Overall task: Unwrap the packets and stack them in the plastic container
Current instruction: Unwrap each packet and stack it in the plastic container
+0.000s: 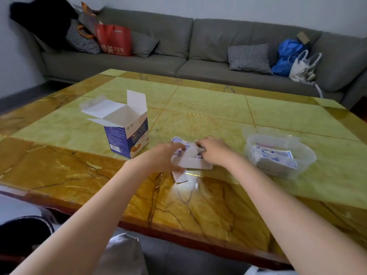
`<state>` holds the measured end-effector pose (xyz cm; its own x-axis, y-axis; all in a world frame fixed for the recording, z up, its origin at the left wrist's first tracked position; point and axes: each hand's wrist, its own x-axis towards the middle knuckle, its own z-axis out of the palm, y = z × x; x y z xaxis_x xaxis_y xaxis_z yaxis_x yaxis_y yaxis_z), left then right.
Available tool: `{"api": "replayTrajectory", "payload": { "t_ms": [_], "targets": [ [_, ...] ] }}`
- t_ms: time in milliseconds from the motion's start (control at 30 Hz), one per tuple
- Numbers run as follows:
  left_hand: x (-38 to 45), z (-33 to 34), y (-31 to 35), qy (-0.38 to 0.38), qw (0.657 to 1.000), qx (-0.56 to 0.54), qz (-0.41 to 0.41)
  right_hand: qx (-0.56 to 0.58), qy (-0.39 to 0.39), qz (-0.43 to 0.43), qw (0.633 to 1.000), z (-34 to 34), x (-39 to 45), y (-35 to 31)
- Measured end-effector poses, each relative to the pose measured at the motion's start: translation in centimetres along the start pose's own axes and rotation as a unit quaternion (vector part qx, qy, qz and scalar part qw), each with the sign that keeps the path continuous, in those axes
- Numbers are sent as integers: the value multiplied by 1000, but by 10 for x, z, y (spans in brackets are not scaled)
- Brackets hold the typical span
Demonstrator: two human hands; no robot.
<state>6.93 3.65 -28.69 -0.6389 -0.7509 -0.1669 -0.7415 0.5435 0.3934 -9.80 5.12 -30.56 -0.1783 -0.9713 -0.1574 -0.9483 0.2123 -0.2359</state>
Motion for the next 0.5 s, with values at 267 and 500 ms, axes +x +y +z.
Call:
{"api": "replayTrajectory", "payload": {
  "t_ms": [267, 500],
  "targets": [
    [-12, 15, 17, 65, 995, -26, 71, 145, 22, 3, 989, -3, -66, 22],
    [0, 27, 30, 114, 989, 26, 87, 200, 167, -22, 965, 1, -83, 16]
  ]
}}
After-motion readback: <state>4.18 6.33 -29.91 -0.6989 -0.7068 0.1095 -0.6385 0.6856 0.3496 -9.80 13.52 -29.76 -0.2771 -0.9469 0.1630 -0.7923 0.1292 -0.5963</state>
